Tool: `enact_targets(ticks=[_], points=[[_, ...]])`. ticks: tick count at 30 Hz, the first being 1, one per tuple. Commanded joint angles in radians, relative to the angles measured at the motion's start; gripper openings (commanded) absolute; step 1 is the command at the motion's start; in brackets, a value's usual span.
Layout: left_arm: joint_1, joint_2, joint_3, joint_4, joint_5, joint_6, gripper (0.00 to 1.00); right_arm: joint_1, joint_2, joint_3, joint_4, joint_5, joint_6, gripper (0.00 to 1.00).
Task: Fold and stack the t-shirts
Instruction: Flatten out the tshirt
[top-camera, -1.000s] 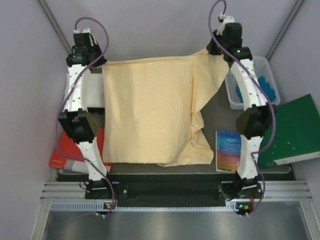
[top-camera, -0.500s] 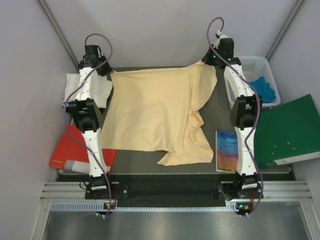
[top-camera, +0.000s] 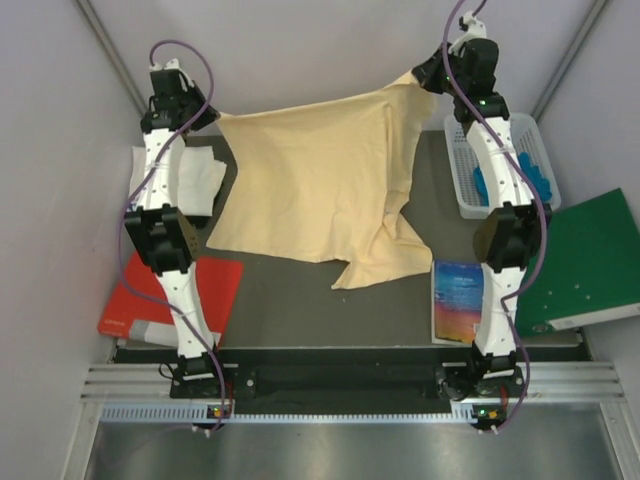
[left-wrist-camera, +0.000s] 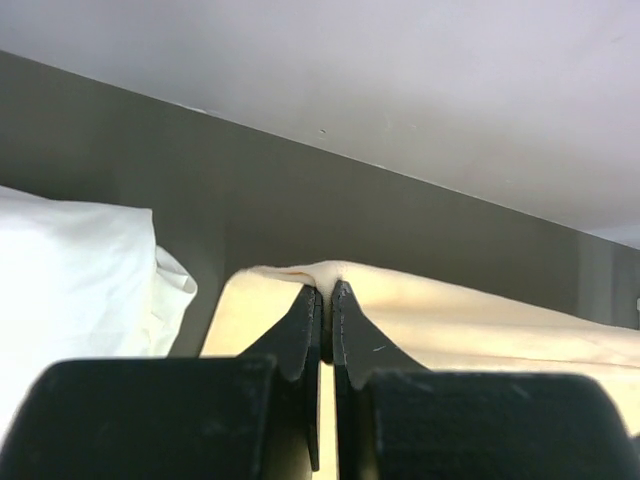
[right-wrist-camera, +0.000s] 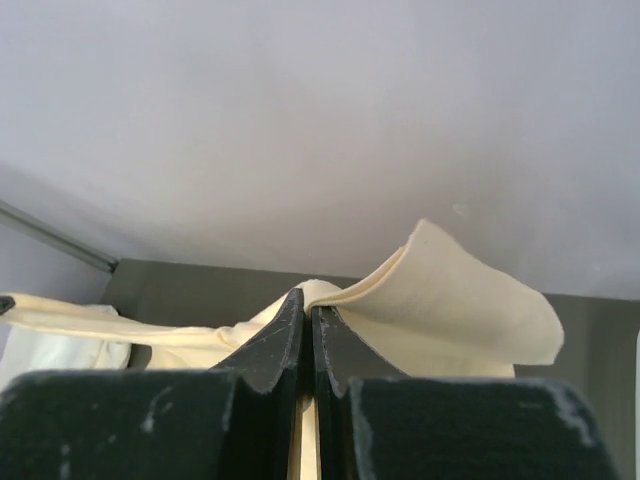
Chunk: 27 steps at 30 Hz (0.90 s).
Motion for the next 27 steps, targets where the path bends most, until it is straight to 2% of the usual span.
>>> enact_targets(ticks=[1,6,9,12,15,16,24,27], points=[[0.015,-0.11,-0.021,0.016,0.033,-0.023,0.0,0.004,-0.095,-0.026,-0.07,0.006,-0.004,0.0],[0.012,-0.246,-0.038,0.005,0.036,-0.028,0.0,0.007,-0.245,-0.043,-0.188,0.023,-0.079,0.0],[0.012,-0.384,-0.041,-0.023,0.007,0.013,0.0,0.012,-0.409,-0.047,-0.264,0.07,-0.153,0.0],[0.013,-0.479,-0.065,-0.052,-0.066,0.052,0.0,0.021,-0.515,-0.041,-0.324,0.196,-0.251,0.0],[0.013,-0.622,-0.096,-0.072,-0.131,0.101,0.0,0.022,-0.703,-0.111,-0.342,0.363,-0.321,0.0],[0.012,-0.647,-0.103,-0.073,-0.134,0.104,0.0,0.021,-0.738,-0.13,-0.336,0.376,-0.332,0.0],[-0.01,-0.956,-0.202,-0.105,-0.083,0.085,0.0,0.028,-1.046,-0.202,-0.436,0.292,-0.297,0.0],[-0.008,-1.05,-0.182,-0.156,-0.097,0.087,0.0,0.028,-1.127,-0.149,-0.517,0.3,-0.293,0.0]])
